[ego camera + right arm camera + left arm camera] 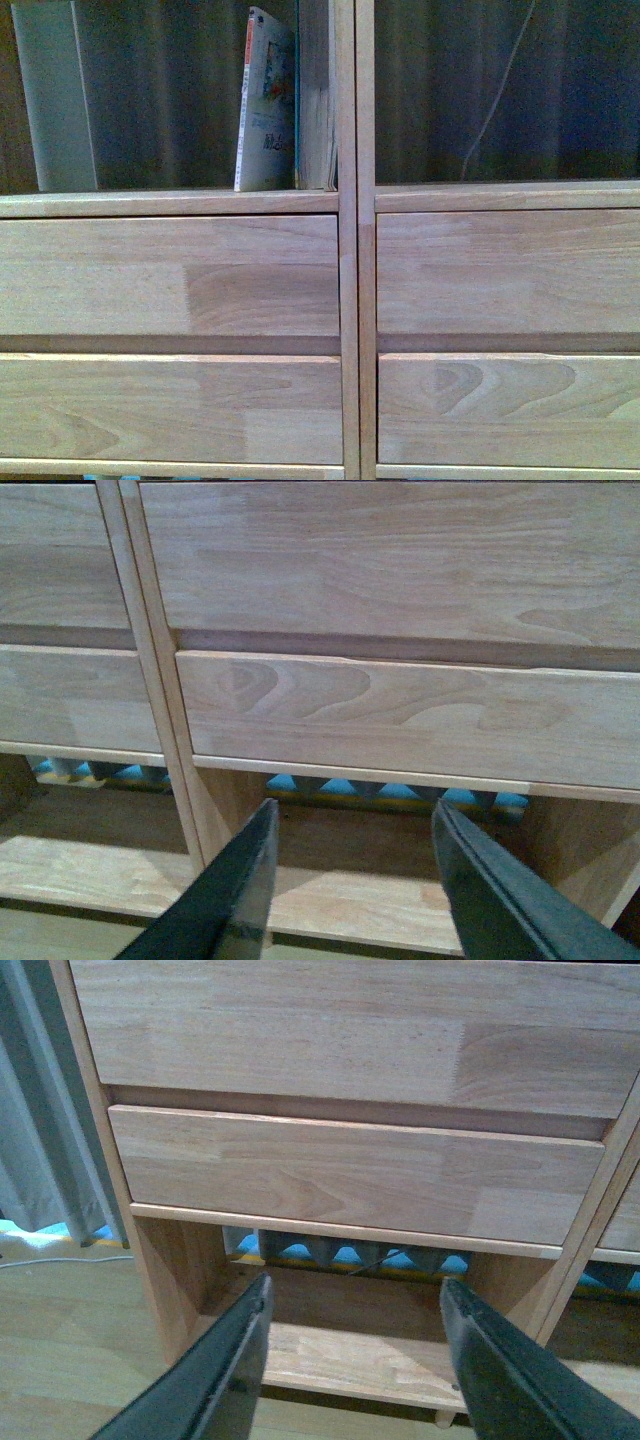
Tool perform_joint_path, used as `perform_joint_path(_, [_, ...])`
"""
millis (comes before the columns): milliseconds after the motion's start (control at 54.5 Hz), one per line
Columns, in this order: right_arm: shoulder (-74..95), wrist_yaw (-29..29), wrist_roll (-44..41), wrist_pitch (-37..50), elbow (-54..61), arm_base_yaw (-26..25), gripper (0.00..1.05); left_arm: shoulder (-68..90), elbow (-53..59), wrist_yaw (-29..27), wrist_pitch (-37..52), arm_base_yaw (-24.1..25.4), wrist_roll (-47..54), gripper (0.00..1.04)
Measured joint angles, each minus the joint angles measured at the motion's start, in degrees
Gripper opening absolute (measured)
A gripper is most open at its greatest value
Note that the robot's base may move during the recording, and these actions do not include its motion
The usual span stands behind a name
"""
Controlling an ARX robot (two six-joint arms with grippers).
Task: Organize books on shelf
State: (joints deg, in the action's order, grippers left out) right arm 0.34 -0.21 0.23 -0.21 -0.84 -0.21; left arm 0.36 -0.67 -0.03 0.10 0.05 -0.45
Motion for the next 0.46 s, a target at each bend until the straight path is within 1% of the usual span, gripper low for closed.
perform_joint_path(147, [0.0, 0.0, 0.0, 0.0, 0.0, 0.0, 0.91, 0.0, 0.0, 0.0, 0.0, 0.0, 0.0, 0.87])
perform_joint_path(165, [0.0, 0.0, 0.0, 0.0, 0.0, 0.0, 0.92, 0.0, 0.0, 0.0, 0.0, 0.0, 0.0, 0.89])
perform_joint_path(202, [0.0, 0.0, 0.0, 0.0, 0.0, 0.0, 0.98, 0.0, 0.0, 0.0, 0.0, 0.0, 0.0, 0.95])
perform_joint_path(220, [0.0, 0.0, 0.0, 0.0, 0.0, 0.0, 0.99, 0.0, 0.0, 0.0, 0.0, 0.0, 0.0, 0.98])
perform_joint_path(275, [0.0, 0.0, 0.0, 0.0, 0.0, 0.0, 0.97, 0.0, 0.0, 0.0, 0.0, 0.0, 0.1, 0.98])
perform_joint_path(459, [0.0, 0.0, 0.0, 0.0, 0.0, 0.0, 0.98, 0.0, 0.0, 0.0, 0.0, 0.0, 0.2, 0.97])
